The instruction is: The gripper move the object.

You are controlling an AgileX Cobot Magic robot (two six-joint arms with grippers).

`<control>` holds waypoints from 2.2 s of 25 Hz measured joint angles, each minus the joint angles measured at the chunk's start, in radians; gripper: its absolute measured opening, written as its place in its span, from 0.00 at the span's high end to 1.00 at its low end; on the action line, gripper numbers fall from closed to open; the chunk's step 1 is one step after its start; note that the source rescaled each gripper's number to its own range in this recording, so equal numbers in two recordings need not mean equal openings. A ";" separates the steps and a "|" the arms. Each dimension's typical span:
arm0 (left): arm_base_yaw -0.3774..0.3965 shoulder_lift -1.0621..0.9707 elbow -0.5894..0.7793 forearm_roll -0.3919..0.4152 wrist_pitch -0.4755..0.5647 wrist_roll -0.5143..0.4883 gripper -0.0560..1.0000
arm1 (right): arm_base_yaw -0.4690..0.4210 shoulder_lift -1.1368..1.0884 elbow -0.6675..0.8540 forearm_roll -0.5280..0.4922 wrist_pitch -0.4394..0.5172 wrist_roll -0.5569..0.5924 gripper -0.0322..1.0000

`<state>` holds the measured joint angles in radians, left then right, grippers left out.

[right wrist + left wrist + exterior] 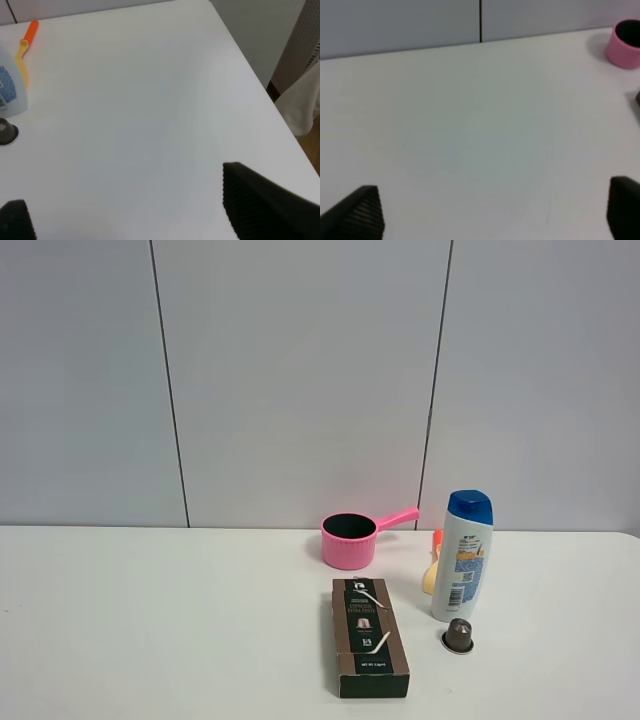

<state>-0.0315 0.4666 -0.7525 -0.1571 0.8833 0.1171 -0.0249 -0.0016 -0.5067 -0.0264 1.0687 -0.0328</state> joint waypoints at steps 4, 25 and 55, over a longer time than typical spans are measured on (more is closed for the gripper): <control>0.000 -0.083 0.075 -0.001 -0.009 0.009 0.13 | 0.000 0.000 0.000 0.000 0.000 0.000 0.00; 0.000 -0.155 0.239 -0.002 -0.067 0.019 0.12 | 0.000 0.000 0.000 0.000 0.000 0.000 0.00; 0.127 -0.472 0.245 0.110 0.172 -0.060 0.13 | 0.000 0.000 0.000 0.000 -0.001 0.000 0.00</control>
<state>0.0953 -0.0055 -0.5078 -0.0471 1.0554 0.0569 -0.0249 -0.0016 -0.5067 -0.0264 1.0679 -0.0328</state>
